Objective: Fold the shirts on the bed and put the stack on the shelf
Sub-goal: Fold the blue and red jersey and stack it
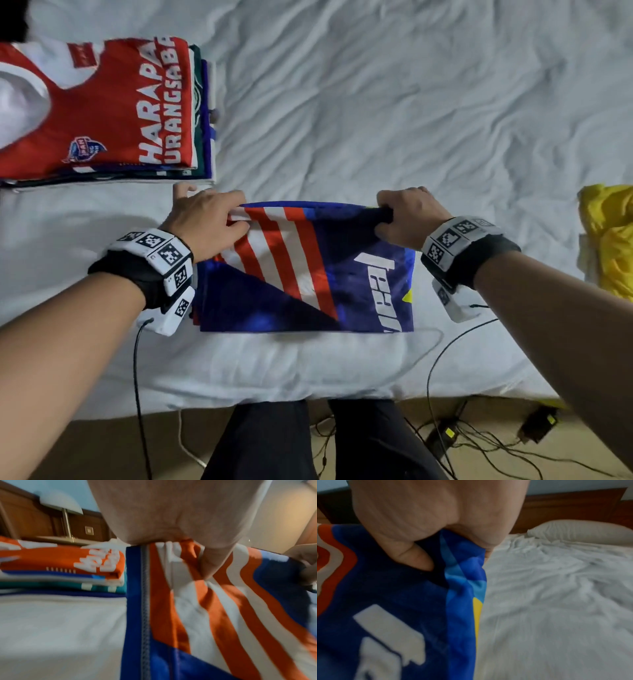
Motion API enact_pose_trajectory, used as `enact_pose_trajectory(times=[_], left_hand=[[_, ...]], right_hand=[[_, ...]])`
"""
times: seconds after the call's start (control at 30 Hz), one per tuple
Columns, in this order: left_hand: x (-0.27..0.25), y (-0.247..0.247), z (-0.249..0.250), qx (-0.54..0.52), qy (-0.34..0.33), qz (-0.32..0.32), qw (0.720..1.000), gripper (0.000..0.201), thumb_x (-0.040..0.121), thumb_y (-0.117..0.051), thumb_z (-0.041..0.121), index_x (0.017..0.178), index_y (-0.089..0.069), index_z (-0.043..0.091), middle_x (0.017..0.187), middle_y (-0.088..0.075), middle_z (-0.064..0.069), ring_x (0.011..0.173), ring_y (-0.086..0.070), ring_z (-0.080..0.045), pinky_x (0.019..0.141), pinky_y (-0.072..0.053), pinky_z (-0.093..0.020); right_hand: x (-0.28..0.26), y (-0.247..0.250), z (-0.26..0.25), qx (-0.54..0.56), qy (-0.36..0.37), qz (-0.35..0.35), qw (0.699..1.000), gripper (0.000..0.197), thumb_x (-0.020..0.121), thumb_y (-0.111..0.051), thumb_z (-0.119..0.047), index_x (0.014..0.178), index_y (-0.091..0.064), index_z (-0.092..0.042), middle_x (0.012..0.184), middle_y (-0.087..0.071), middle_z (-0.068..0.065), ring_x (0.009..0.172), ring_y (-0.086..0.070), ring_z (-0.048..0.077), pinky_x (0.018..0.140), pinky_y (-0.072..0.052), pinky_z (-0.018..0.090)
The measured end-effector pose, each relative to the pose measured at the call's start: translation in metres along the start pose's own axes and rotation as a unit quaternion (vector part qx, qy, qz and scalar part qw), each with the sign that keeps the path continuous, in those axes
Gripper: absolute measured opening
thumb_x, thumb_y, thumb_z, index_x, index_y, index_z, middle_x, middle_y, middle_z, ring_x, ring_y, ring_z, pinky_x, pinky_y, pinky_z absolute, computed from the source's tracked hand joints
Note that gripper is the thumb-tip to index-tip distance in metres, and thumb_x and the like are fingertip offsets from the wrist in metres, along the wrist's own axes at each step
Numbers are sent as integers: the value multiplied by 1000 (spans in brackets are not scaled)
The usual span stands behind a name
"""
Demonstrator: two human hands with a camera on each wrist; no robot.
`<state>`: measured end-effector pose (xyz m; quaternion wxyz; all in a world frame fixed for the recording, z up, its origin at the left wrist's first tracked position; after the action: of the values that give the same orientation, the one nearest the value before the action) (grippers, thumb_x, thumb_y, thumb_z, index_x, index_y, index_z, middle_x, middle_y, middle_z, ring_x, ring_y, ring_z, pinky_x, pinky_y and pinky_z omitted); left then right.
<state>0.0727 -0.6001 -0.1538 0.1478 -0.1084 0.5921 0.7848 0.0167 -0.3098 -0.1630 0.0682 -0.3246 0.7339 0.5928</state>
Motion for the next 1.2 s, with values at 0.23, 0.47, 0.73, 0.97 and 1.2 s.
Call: enact_pose_trajectory(times=[0.23,0.47,0.73,0.97,1.2], left_hand=[[-48,106,41,14,-95,219,971,23,82,-48,35,86,-58,15,81,-66,-4,75,-62,-28,79,-29,-42],[-95,44,48,135,-106,191,967,20,72,-68,22,91,-65,18,82,-63,-1,76,-63,-30,74,-33,-44],[-173,-106,62,148,-106,-21,983,21,67,-56,27,86,-63,23,79,-57,2,74,-58,-28,71,-32,-40],[-174,-94,14,-9,177,72,982,48,82,-47,62,97,-60,18,96,-62,-10,90,-58,-36,79,-40,-47],[-148,-110,-10,-155,406,11,900,80,80,-59,73,123,-52,5,125,-56,-25,117,-53,-44,95,-44,-48]], right_hand=[[-42,106,-9,72,72,211,972,16,69,-59,-26,77,-47,-19,65,-47,-3,64,-48,33,56,-39,34],[-83,46,-10,-5,202,252,946,13,70,-51,-22,80,-50,-14,77,-56,8,66,-54,34,55,-43,34],[-149,-109,3,-82,196,73,974,27,68,-46,-29,94,-44,-23,87,-58,6,74,-59,31,61,-46,38],[-143,-91,32,54,60,151,985,26,88,-51,-34,73,-57,-13,75,-55,6,70,-55,35,60,-44,38],[-100,-103,67,194,-240,18,951,54,82,-70,-45,122,-52,-12,124,-59,15,114,-55,36,85,-40,36]])
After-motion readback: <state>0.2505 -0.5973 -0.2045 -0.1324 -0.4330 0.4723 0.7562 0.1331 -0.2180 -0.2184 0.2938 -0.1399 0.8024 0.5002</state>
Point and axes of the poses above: each hand's wrist, its own x-axis towards the middle knuckle, its own y-axis out of the back of the hand, z = x × y, the point moved 8 cm from there along x, towards the middle knuckle
